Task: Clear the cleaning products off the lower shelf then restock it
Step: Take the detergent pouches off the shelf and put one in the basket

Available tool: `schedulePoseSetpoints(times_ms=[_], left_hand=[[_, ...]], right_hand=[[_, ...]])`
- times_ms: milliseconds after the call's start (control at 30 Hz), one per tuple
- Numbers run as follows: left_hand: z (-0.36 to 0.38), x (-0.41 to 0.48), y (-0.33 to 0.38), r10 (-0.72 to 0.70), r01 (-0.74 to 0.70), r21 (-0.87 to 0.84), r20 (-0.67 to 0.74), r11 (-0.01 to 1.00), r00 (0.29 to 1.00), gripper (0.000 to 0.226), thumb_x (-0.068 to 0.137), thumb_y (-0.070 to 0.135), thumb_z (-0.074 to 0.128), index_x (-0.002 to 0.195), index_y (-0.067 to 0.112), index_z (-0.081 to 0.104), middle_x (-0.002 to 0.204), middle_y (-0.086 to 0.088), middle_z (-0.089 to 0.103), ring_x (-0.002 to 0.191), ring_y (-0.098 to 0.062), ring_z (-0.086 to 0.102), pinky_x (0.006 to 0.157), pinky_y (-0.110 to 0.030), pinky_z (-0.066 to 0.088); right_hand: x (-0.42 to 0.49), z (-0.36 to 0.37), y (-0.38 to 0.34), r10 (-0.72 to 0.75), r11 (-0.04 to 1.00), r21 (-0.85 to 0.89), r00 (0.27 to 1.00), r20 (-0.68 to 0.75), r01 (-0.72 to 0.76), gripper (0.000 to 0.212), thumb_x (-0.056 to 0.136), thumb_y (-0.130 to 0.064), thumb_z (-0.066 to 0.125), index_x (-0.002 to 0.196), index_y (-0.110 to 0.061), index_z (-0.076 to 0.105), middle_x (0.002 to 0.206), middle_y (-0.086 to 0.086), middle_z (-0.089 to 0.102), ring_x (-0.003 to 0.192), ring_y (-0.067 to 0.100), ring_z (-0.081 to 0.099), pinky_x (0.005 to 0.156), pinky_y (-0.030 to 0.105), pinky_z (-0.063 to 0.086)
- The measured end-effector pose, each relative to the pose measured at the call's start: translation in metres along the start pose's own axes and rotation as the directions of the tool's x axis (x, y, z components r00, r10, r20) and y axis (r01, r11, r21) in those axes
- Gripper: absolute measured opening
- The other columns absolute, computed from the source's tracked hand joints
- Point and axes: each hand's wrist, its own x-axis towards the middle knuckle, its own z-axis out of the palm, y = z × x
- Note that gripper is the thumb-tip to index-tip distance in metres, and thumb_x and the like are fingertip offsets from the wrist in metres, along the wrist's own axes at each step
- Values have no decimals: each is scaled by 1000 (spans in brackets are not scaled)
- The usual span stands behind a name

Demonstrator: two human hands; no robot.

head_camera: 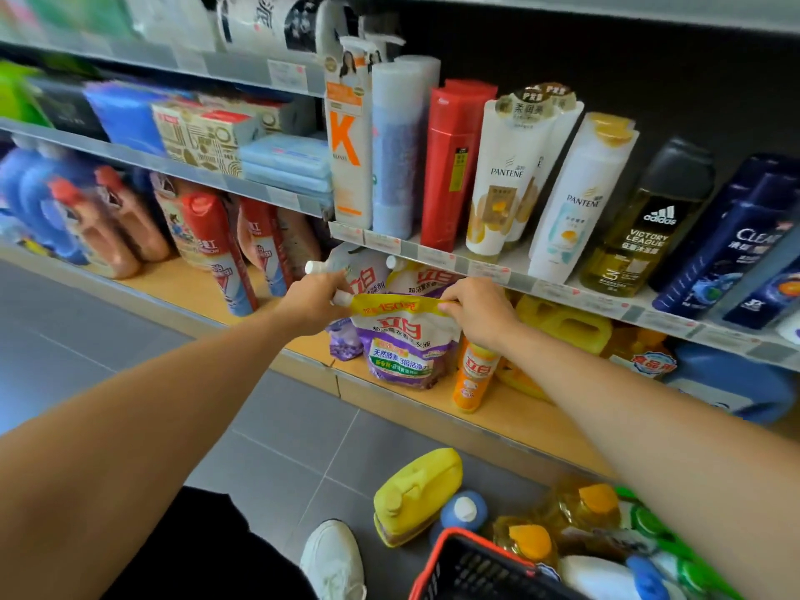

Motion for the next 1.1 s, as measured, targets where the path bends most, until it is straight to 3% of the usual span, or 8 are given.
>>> schedulePoseSetpoints(times_ms=[200,300,400,533,767,867,967,1100], left_hand=[[-30,-18,3,20,-38,-183,-100,982,995,30,87,28,79,107,12,64,99,-5,69,87,-23,63,74,-40,53],[-52,-36,13,30,-61,-526,-67,848,997,23,89,16,76,104,7,61,91,1,71,83,-13,67,70,-26,55],[-77,-59,40,90,-131,-717,-95,685,991,15,95,7,66,107,3,58,87,5,74,78,-4,71,65,-15,54],[-100,-90,91,181,-242,-766,-165,595,970,22,96,10,65,113,-1,59,106,-18,73,99,-24,72,85,-34,60],[-91,-144,174,334,-374,-694,-200,615,921,14,90,17,73,99,15,62,98,-28,68,88,-33,64,87,-63,51],[-70,-167,202,398,-356,-742,-131,568,908,18,88,24,75,97,15,63,93,-17,72,85,-22,66,81,-56,54],[-39,-185,223,403,-288,-795,-59,534,913,21,86,25,77,95,11,64,94,-30,70,83,-29,64,76,-60,53],[-9,-198,248,411,-177,-840,58,512,910,29,80,30,73,97,9,63,96,-36,68,80,-30,67,67,-39,53]], right_hand=[[-12,-24,-2,-14,982,187,996,-91,31,22,97,-14,64,89,4,74,87,19,71,74,30,69,69,44,55],[-25,-37,-5,-18,960,274,992,-128,53,19,96,-13,65,92,4,74,91,25,71,64,11,70,46,18,49],[-46,-57,-3,-27,941,330,988,-150,76,17,96,-15,67,95,-1,76,97,21,73,58,2,67,50,14,49],[-85,-92,9,-26,964,258,988,-153,65,15,94,-23,70,101,-13,78,100,1,75,94,21,69,81,35,54],[-172,-130,-7,-147,927,324,977,-153,190,38,87,-30,77,123,-27,65,111,-14,68,102,1,64,85,19,52],[-200,-133,-7,-111,925,338,975,-194,173,25,88,-32,76,109,-21,70,98,-5,72,87,6,68,72,24,54],[-225,-128,10,-93,949,275,970,-226,155,16,85,-31,79,91,-18,74,82,-2,71,75,9,65,67,29,49],[-258,-116,43,-24,915,384,966,-258,125,14,79,-26,84,78,-30,71,67,-10,66,62,-2,58,58,18,44]])
